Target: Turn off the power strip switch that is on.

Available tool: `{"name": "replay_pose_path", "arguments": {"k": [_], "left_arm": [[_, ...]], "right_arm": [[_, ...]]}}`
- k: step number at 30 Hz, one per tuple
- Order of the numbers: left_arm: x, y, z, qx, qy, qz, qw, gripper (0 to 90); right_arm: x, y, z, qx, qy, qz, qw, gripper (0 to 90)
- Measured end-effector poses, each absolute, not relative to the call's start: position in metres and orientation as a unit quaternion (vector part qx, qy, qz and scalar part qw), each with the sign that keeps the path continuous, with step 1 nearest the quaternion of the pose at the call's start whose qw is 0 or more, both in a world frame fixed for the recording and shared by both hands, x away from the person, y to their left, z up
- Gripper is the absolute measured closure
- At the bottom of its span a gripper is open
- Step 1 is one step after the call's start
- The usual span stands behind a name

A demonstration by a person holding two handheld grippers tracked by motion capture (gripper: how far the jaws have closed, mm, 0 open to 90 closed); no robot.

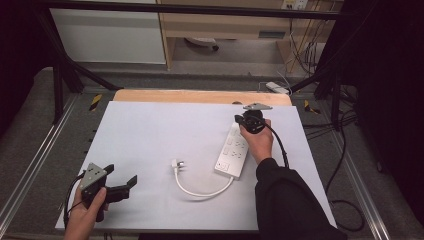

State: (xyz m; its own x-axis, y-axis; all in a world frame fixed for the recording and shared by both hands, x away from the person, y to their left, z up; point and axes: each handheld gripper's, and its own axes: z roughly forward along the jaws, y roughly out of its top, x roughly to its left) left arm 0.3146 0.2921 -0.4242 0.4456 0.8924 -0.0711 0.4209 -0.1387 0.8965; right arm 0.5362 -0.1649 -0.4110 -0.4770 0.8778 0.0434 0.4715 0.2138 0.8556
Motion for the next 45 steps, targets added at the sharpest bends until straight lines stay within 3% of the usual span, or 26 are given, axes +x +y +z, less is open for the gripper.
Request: {"name": "replay_pose_path", "arguments": {"k": [45], "left_arm": [[0.315, 0.291, -0.425, 0.715, 0.458, 0.25, 0.465, 6.0]], "right_arm": [[0.526, -0.164, -0.434, 0.463, 0.746, 0.428, 0.217, 90.0]]}}
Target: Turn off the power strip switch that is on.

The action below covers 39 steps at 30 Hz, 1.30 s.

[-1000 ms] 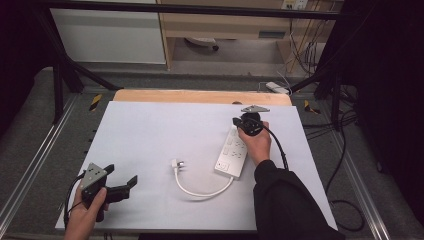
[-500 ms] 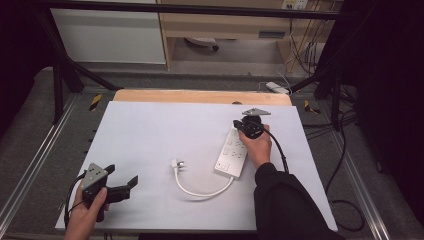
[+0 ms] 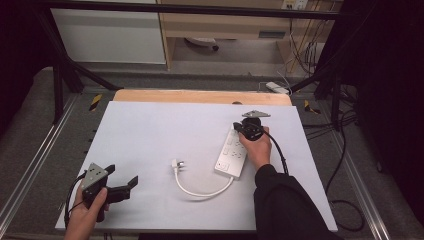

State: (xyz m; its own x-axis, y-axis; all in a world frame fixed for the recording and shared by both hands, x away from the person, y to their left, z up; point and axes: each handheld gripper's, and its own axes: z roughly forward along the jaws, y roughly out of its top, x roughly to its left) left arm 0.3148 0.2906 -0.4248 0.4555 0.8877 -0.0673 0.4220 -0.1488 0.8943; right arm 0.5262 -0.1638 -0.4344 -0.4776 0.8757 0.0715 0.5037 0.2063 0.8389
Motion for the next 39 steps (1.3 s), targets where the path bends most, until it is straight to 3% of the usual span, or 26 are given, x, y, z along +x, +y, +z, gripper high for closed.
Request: {"name": "replay_pose_path", "arguments": {"k": [39], "left_arm": [[0.3146, 0.2901, -0.4251, 0.718, 0.456, 0.249, 0.463, 6.0]], "right_arm": [[0.5284, -0.1647, -0.4413, 0.465, 0.748, 0.423, 0.213, 90.0]]}}
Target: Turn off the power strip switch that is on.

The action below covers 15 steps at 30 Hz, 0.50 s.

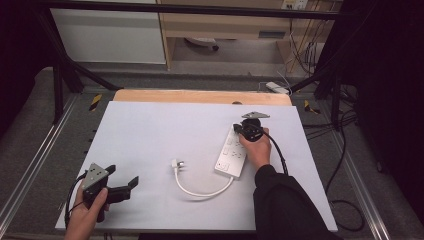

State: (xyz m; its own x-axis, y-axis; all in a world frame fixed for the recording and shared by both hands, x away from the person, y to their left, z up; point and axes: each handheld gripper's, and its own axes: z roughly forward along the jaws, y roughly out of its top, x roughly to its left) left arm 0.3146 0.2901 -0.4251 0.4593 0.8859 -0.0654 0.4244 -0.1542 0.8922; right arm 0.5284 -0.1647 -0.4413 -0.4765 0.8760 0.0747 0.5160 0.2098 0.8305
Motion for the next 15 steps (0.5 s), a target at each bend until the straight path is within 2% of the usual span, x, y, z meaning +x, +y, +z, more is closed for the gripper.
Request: {"name": "replay_pose_path", "arguments": {"k": [15], "left_arm": [[0.3146, 0.2897, -0.4251, 0.719, 0.455, 0.249, 0.462, 6.0]], "right_arm": [[0.5261, -0.1642, -0.4427, 0.46, 0.749, 0.426, 0.215, 90.0]]}}
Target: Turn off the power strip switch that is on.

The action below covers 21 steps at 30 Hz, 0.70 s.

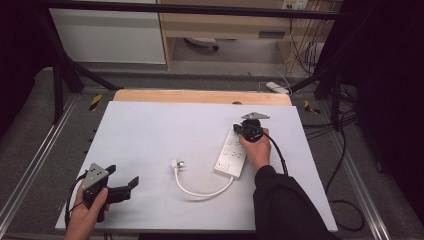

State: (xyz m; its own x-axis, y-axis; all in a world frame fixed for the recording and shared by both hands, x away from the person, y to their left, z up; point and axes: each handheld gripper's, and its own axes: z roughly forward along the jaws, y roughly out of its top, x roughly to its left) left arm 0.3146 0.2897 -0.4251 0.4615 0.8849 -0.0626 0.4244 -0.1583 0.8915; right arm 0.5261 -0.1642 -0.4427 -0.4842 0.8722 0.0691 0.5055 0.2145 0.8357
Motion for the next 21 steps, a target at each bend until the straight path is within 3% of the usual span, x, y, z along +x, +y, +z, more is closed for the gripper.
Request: {"name": "replay_pose_path", "arguments": {"k": [21], "left_arm": [[0.3147, 0.2896, -0.4252, 0.719, 0.455, 0.249, 0.462, 6.0]], "right_arm": [[0.5277, -0.1655, -0.4453, 0.466, 0.745, 0.428, 0.21, 90.0]]}}
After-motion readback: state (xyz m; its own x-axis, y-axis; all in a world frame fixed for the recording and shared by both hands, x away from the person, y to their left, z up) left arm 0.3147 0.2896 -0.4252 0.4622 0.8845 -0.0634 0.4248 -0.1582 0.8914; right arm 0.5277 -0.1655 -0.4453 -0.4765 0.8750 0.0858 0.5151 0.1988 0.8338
